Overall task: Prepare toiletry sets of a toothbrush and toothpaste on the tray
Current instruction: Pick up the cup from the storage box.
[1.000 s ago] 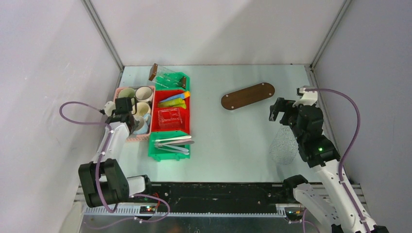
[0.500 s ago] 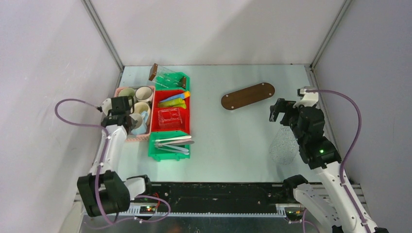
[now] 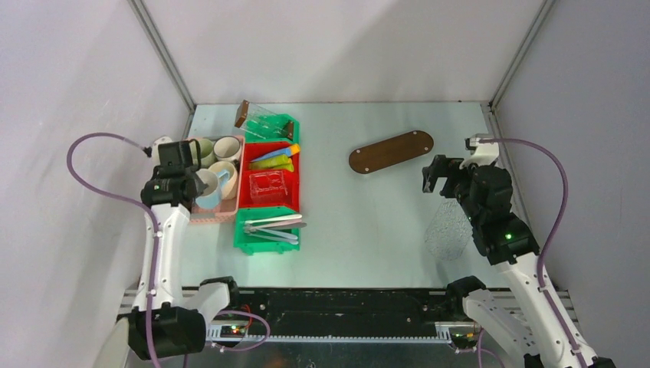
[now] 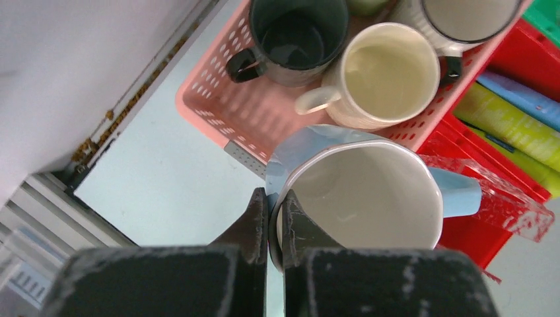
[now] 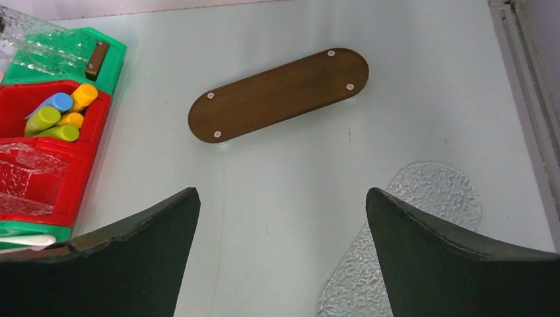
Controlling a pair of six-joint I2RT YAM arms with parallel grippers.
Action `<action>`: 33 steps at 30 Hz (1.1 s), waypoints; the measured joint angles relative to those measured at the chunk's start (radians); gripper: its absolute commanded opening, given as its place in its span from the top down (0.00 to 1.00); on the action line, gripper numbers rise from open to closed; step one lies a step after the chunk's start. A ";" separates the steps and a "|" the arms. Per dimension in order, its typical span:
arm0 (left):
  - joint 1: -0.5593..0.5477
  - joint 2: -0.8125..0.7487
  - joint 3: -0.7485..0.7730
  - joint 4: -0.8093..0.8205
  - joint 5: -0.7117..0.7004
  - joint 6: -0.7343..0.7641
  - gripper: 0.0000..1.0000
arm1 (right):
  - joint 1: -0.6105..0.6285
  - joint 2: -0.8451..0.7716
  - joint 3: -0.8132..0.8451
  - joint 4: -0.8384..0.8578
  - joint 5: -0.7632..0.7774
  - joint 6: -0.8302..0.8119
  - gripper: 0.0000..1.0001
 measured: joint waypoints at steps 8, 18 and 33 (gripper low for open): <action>-0.154 -0.003 0.154 -0.069 0.043 0.121 1.00 | 0.002 0.036 0.072 -0.018 -0.110 -0.042 0.01; -0.437 0.088 0.299 -0.111 0.104 0.217 1.00 | 0.113 0.122 0.135 -0.023 -0.224 -0.150 0.01; -0.782 0.261 0.412 -0.129 0.102 0.253 1.00 | 0.557 0.338 0.165 0.034 -0.203 -0.438 0.05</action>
